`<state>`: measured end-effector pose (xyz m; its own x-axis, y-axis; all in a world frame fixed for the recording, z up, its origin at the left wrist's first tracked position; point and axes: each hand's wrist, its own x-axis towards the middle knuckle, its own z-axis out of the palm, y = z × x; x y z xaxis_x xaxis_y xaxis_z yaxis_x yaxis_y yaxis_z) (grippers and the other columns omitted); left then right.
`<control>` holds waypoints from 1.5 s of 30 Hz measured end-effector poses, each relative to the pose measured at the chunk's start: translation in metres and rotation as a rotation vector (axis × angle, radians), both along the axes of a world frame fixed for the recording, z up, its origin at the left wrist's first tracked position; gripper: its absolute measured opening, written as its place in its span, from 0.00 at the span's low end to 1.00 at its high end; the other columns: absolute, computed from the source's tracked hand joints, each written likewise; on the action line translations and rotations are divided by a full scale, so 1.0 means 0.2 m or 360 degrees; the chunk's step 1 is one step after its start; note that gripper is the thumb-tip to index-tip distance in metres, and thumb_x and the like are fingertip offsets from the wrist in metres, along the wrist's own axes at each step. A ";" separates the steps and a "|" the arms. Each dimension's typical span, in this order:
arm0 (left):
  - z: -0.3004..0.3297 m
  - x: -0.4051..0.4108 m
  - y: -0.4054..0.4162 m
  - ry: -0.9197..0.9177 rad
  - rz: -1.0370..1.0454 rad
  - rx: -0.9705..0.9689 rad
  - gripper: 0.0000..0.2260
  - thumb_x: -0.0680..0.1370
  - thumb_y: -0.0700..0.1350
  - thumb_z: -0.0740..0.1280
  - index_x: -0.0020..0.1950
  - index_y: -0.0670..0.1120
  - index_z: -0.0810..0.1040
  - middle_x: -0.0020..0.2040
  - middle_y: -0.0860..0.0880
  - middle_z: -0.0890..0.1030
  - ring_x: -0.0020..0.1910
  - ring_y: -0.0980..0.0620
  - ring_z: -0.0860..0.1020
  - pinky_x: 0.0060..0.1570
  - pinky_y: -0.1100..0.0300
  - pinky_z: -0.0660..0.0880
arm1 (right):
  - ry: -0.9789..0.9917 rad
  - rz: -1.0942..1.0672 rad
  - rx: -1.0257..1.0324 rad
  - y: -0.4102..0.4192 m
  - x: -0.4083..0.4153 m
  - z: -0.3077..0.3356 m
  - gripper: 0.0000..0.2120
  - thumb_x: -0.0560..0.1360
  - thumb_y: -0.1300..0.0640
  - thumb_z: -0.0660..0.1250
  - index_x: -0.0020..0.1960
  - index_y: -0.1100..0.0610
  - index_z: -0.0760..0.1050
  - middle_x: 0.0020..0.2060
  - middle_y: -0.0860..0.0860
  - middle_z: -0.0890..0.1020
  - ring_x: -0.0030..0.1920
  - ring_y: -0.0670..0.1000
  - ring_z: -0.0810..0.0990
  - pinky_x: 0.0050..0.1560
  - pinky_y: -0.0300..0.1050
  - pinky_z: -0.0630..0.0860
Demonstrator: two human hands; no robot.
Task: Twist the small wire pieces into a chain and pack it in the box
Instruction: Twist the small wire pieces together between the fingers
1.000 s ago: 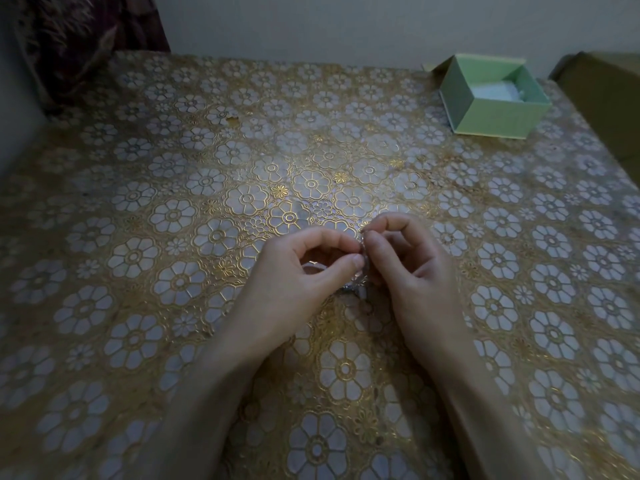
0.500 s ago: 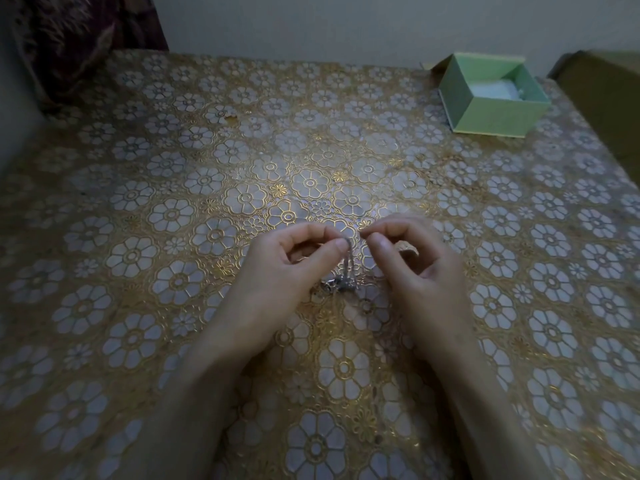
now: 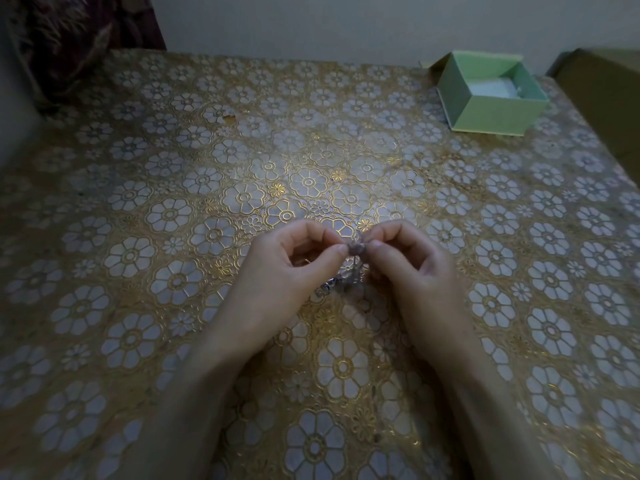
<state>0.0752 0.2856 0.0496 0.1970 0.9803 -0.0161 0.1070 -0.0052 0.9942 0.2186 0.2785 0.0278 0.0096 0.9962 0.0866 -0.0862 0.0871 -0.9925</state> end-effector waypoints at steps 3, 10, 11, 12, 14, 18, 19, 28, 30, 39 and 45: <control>0.01 0.00 0.00 -0.0055 0.0011 -0.0006 0.02 0.75 0.35 0.66 0.42 0.40 0.77 0.32 0.53 0.81 0.30 0.64 0.76 0.33 0.73 0.71 | 0.0272 0.0075 -0.0074 0.01 0.02 -0.01 0.02 0.67 0.57 0.67 0.37 0.55 0.76 0.32 0.48 0.79 0.35 0.44 0.76 0.38 0.36 0.71; -0.02 -0.01 0.01 -0.0175 0.0075 -0.0044 0.04 0.77 0.37 0.65 0.42 0.43 0.75 0.34 0.51 0.82 0.31 0.58 0.75 0.34 0.66 0.73 | 0.0454 0.0054 -0.0203 0.03 0.03 -0.01 0.04 0.67 0.60 0.66 0.34 0.54 0.76 0.28 0.51 0.72 0.33 0.49 0.67 0.39 0.47 0.63; -0.02 -0.01 0.02 -0.0243 0.0095 -0.0060 0.05 0.77 0.37 0.64 0.42 0.43 0.75 0.36 0.50 0.82 0.32 0.56 0.76 0.33 0.64 0.73 | 0.0498 0.0057 -0.0219 0.03 0.03 -0.01 0.05 0.67 0.61 0.64 0.33 0.55 0.76 0.27 0.50 0.72 0.32 0.49 0.67 0.38 0.45 0.63; -0.02 -0.01 0.02 -0.0325 0.0109 -0.0087 0.05 0.77 0.36 0.63 0.42 0.43 0.74 0.39 0.48 0.83 0.34 0.54 0.77 0.33 0.64 0.73 | 0.0546 0.0075 -0.0238 0.03 0.02 -0.01 0.05 0.66 0.62 0.64 0.33 0.56 0.76 0.26 0.50 0.71 0.31 0.48 0.68 0.37 0.44 0.64; -0.02 -0.02 0.02 -0.0472 0.0095 -0.0144 0.06 0.77 0.34 0.63 0.41 0.42 0.72 0.44 0.46 0.84 0.36 0.53 0.78 0.33 0.63 0.74 | 0.0573 0.0129 -0.0272 0.03 0.02 -0.01 0.04 0.65 0.64 0.62 0.34 0.57 0.74 0.25 0.49 0.71 0.29 0.47 0.67 0.32 0.41 0.63; -0.01 -0.01 0.03 -0.0708 0.0041 -0.0234 0.02 0.71 0.40 0.63 0.40 0.42 0.70 0.44 0.43 0.84 0.34 0.52 0.79 0.27 0.64 0.71 | 0.0516 0.0208 -0.0310 0.02 0.02 0.00 0.02 0.65 0.65 0.61 0.37 0.60 0.70 0.25 0.50 0.69 0.27 0.47 0.64 0.27 0.37 0.59; -0.01 -0.01 0.03 -0.0756 0.0041 -0.0259 0.02 0.71 0.40 0.62 0.40 0.43 0.70 0.43 0.43 0.84 0.32 0.52 0.78 0.26 0.64 0.70 | 0.0538 0.0213 -0.0317 0.02 0.02 0.00 0.02 0.65 0.65 0.60 0.37 0.60 0.70 0.24 0.50 0.68 0.26 0.46 0.63 0.27 0.37 0.59; -0.02 -0.02 0.04 -0.0855 0.0188 -0.0397 0.03 0.72 0.38 0.62 0.41 0.45 0.70 0.30 0.49 0.78 0.30 0.55 0.76 0.28 0.66 0.72 | 0.0792 0.0156 -0.0281 0.04 0.03 0.00 0.04 0.59 0.63 0.65 0.34 0.58 0.72 0.23 0.47 0.64 0.27 0.46 0.60 0.29 0.38 0.60; -0.02 -0.03 0.05 -0.0963 0.0194 -0.0441 0.03 0.70 0.40 0.63 0.40 0.46 0.70 0.29 0.51 0.75 0.31 0.55 0.76 0.33 0.64 0.76 | 0.0864 0.0163 -0.0285 0.04 0.03 0.01 0.05 0.59 0.60 0.65 0.34 0.58 0.71 0.22 0.47 0.63 0.27 0.48 0.59 0.30 0.39 0.63; -0.01 -0.06 0.05 -0.1439 0.0065 -0.0547 0.04 0.72 0.40 0.63 0.45 0.47 0.73 0.30 0.52 0.72 0.28 0.57 0.72 0.35 0.64 0.76 | 0.0731 0.0065 -0.0438 0.03 0.06 0.02 0.02 0.63 0.62 0.56 0.35 0.58 0.65 0.22 0.49 0.65 0.22 0.44 0.58 0.25 0.39 0.52; 0.01 -0.07 0.04 -0.1195 0.0044 -0.0528 0.13 0.71 0.40 0.62 0.55 0.48 0.75 0.39 0.52 0.80 0.24 0.60 0.66 0.23 0.70 0.65 | 0.0490 0.0094 -0.0383 0.02 0.06 0.01 0.04 0.63 0.64 0.59 0.33 0.57 0.69 0.22 0.47 0.63 0.23 0.44 0.57 0.23 0.34 0.54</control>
<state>0.0610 0.2943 0.0509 0.2464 0.9524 -0.1795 -0.5917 0.2945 0.7504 0.2296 0.2829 0.0304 -0.0593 0.9873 -0.1475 -0.3810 -0.1590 -0.9108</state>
